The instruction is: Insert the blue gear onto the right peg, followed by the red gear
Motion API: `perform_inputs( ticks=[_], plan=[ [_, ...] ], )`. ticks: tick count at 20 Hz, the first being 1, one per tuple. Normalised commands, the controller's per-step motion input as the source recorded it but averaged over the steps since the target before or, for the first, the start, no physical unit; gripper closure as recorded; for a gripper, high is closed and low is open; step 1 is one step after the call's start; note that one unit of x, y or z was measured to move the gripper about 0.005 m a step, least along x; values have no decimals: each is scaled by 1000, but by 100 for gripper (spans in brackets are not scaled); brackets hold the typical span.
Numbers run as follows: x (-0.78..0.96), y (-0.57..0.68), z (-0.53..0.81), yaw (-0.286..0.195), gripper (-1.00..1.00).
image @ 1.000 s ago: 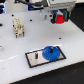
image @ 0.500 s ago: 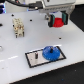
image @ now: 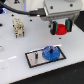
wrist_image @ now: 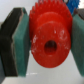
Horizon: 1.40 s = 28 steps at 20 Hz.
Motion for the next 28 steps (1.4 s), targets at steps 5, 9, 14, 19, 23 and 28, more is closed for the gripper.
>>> perform_inputs(
  ticks=[5, 9, 14, 19, 23, 28],
  plan=[
    [703, -187, 66, 0, 100],
    [482, -149, -4, 0, 100],
    [297, -165, -54, 0, 100],
    [150, -115, -134, 0, 100],
    [94, -161, -187, 0, 100],
    [29, -23, -127, 0, 100]
  ],
)
